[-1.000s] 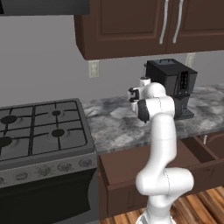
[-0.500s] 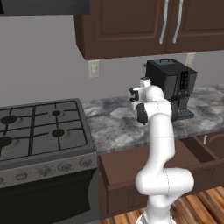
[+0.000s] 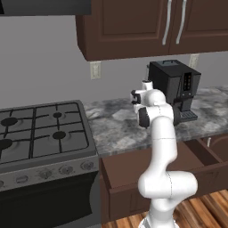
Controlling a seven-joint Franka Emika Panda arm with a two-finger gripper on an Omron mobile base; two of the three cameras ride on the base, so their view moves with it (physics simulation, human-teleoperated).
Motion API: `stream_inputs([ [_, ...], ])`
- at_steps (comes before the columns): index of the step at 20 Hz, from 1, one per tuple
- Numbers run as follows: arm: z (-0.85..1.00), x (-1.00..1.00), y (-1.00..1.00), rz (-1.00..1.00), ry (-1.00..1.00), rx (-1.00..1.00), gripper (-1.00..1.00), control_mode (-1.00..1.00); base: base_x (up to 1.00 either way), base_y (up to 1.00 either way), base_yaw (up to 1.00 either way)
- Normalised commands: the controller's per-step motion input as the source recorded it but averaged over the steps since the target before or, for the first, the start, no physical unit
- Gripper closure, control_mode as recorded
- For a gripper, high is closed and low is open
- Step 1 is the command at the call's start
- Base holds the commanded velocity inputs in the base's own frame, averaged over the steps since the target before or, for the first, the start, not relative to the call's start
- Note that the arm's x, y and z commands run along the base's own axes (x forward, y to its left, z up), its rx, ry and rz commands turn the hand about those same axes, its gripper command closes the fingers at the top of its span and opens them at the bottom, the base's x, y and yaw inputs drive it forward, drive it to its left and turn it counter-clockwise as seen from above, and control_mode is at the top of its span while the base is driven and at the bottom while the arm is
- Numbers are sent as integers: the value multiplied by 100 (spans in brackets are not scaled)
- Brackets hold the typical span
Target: Organize the utensils by type. Pick up the wooden spoons from the counter and place them in the open cabinet. Then pick up the metallic utensils from the counter and place them in the open drawer.
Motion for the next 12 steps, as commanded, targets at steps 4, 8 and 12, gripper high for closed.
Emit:
stream_inputs([
  [4,-37,16,-2,0,7,2,-100,-100,0,0,0],
  [8,-24,13,-9,0,6,3,-100,-100,0,0,0],
  [12,-34,3,-1,0,9,3,-100,-100,0,0,0],
])
